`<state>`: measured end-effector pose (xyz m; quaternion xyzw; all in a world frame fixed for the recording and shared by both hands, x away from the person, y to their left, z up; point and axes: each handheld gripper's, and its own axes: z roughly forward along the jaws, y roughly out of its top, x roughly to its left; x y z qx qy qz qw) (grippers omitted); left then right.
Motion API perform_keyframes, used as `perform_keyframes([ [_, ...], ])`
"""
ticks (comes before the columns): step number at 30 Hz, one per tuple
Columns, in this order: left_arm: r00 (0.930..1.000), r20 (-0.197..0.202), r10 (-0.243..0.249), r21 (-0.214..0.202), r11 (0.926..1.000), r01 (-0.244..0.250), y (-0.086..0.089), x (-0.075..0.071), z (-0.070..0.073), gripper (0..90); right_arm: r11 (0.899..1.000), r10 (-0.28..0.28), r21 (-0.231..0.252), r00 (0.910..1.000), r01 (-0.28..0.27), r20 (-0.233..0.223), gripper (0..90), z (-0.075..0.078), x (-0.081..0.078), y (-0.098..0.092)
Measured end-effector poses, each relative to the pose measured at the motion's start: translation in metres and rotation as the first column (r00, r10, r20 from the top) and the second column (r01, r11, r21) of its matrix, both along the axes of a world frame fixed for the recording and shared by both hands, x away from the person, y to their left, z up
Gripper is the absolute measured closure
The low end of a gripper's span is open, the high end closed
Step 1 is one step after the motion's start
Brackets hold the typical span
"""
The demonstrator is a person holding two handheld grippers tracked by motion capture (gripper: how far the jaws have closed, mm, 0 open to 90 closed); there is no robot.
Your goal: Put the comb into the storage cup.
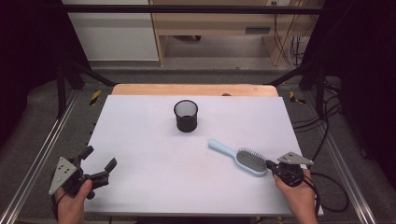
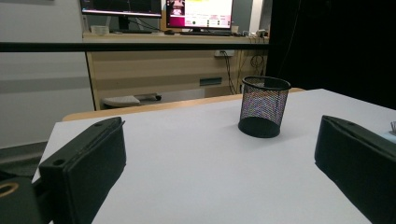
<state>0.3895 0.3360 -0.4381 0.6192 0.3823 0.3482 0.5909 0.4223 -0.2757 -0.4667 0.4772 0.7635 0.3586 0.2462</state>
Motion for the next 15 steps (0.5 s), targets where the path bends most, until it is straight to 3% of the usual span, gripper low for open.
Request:
perform_keyframes([
  [15, 0.9999, -0.011, -0.004, 0.011, 0.9999, 0.004, -0.002, -0.001, 0.000, 2.1, 0.998, 0.055, -0.015, 0.9985, -0.055, -0.001, 90.0, 0.001, 0.036, 0.014],
])
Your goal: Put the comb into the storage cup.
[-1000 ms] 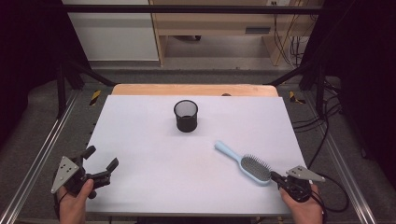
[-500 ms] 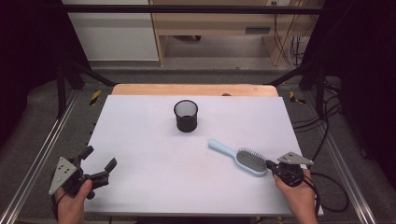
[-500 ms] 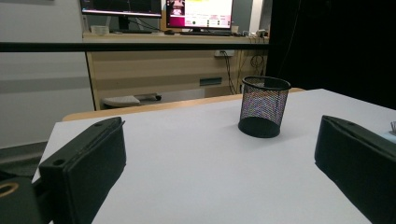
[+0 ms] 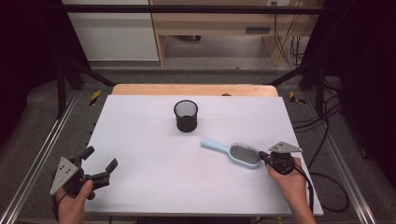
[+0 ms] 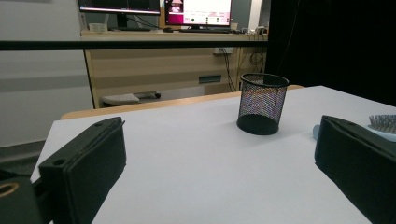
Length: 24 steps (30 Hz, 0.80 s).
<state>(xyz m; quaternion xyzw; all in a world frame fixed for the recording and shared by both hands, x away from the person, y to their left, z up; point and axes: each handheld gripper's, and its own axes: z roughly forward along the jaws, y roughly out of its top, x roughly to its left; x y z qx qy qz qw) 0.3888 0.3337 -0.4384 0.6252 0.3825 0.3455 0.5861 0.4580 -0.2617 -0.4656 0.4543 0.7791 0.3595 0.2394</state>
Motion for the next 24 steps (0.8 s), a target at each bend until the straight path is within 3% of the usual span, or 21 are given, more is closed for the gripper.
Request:
perform_keyframes([
  [12, 0.9998, -0.021, 0.002, 0.015, 0.9999, -0.001, -0.003, 0.000, -0.002, 2.3, 0.998, 0.054, -0.041, 0.9985, -0.054, -0.004, 90.0, 0.003, 0.031, 0.024],
  [17, 0.9995, -0.031, 0.001, 0.013, 0.9999, -0.001, -0.003, 0.001, -0.003, 2.3, 0.998, 0.063, -0.029, 0.9980, -0.063, -0.002, 90.0, 0.004, 0.045, 0.035],
  [24, 0.9992, -0.039, -0.008, 0.017, 0.9998, 0.009, -0.006, 0.001, -0.004, 2.3, 0.999, 0.054, 0.002, 0.9985, -0.054, 0.000, 90.0, 0.002, 0.051, 0.041],
])
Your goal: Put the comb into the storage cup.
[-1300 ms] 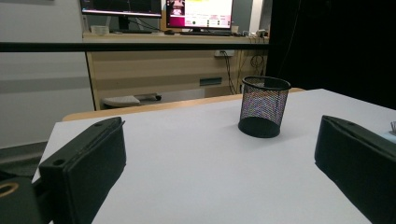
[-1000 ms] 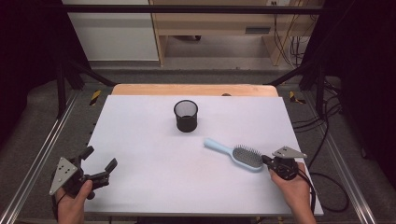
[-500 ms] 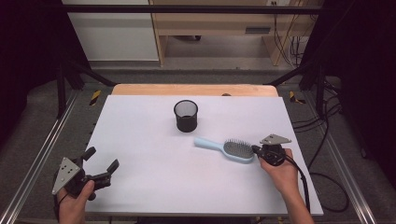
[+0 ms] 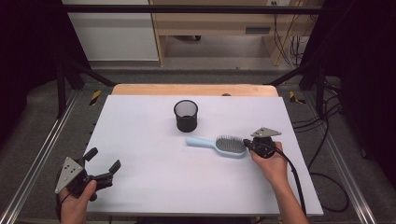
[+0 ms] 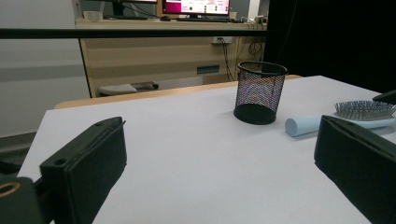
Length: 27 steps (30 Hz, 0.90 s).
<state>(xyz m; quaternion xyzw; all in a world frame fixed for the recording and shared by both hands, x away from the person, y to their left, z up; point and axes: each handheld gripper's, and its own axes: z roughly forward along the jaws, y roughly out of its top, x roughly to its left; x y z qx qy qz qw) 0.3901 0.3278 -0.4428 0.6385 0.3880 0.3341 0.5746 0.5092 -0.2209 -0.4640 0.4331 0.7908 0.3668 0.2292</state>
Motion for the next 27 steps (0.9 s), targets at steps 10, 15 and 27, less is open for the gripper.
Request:
perform_keyframes([
  [10, 1.0000, -0.005, -0.006, -0.001, 1.0000, 0.006, -0.003, 0.000, 0.000, 2.4, 1.000, 0.010, 0.024, 0.9999, -0.010, -0.008, 90.0, -0.001, 0.006, 0.010],
  [15, 1.0000, -0.004, -0.005, 0.000, 1.0000, 0.005, -0.003, 0.000, 0.000, 2.4, 0.999, 0.050, 0.022, 0.9987, -0.050, -0.009, 90.0, 0.000, 0.011, 0.031],
  [27, 0.9999, -0.006, -0.014, -0.002, 0.9999, 0.014, -0.004, 0.000, 0.001, 2.4, 0.992, 0.128, 0.007, 0.9917, -0.128, -0.009, 90.0, 0.002, 0.017, 0.081],
])
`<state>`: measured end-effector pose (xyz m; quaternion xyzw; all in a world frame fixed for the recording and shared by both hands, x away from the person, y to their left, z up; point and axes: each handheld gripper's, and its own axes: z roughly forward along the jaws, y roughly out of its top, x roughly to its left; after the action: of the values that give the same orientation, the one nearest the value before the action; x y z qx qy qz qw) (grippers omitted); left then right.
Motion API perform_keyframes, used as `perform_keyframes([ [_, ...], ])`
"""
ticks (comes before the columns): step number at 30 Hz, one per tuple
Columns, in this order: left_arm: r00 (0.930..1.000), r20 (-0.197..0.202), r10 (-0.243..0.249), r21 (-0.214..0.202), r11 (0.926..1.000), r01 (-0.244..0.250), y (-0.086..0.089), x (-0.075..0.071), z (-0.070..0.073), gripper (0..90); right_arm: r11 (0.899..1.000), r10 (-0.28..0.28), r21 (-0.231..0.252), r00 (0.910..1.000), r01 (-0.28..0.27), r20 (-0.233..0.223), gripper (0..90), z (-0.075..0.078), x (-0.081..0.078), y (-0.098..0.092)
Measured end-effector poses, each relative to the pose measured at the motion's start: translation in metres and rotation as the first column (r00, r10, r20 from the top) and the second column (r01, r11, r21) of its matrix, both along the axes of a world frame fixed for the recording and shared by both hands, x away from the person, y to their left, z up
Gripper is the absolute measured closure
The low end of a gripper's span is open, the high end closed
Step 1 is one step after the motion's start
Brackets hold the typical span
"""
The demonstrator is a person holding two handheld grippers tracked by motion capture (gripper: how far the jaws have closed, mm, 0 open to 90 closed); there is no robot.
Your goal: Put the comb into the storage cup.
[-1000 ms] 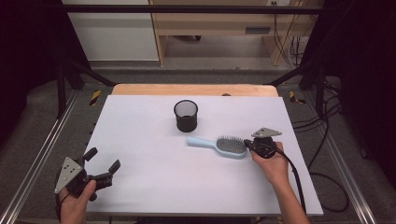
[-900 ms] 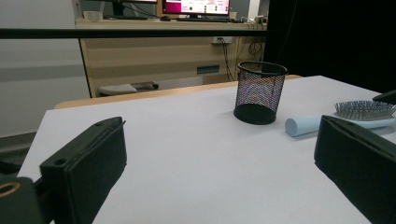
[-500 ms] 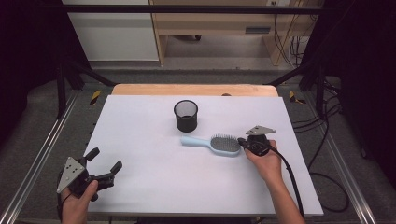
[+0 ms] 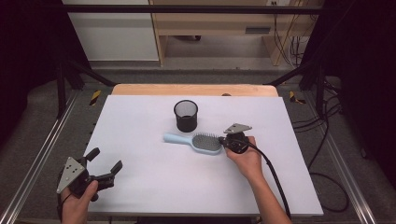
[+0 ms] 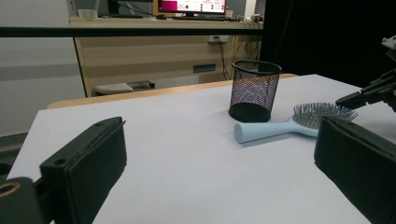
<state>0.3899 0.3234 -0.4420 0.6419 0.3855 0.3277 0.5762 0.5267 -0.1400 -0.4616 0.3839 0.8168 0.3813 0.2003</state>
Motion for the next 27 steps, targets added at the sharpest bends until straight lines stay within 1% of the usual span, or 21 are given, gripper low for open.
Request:
perform_keyframes([
  [1, 1.0000, 0.000, 0.000, 0.000, 1.0000, 0.000, 0.000, 0.000, 0.000, 2.4, 1.000, 0.000, 0.000, 1.0000, 0.000, 0.000, 90.0, 0.000, 0.000, 0.000],
  [6, 1.0000, -0.001, -0.004, 0.005, 1.0000, 0.004, 0.000, 0.000, 0.000, 2.4, 0.999, 0.036, -0.020, 0.9993, -0.036, 0.007, 90.0, 0.001, 0.002, 0.019],
  [8, 1.0000, -0.001, -0.003, 0.002, 1.0000, 0.003, 0.000, 0.000, 0.000, 2.4, 0.999, 0.050, -0.012, 0.9987, -0.050, 0.005, 90.0, 0.001, 0.002, 0.025],
  [10, 1.0000, -0.001, -0.003, 0.001, 1.0000, 0.003, 0.000, 0.000, 0.000, 2.4, 0.998, 0.054, -0.024, 0.9985, -0.054, 0.009, 90.0, 0.001, 0.003, 0.031],
  [22, 1.0000, -0.002, -0.007, 0.002, 1.0000, 0.007, -0.001, 0.000, 0.001, 2.4, 0.995, 0.092, -0.042, 0.9956, -0.091, 0.018, 90.0, 0.001, 0.002, 0.051],
  [27, 1.0000, -0.001, -0.006, 0.001, 1.0000, 0.006, -0.002, 0.000, 0.001, 2.5, 0.993, 0.109, -0.039, 0.9939, -0.109, 0.017, 90.0, 0.001, 0.002, 0.061],
])
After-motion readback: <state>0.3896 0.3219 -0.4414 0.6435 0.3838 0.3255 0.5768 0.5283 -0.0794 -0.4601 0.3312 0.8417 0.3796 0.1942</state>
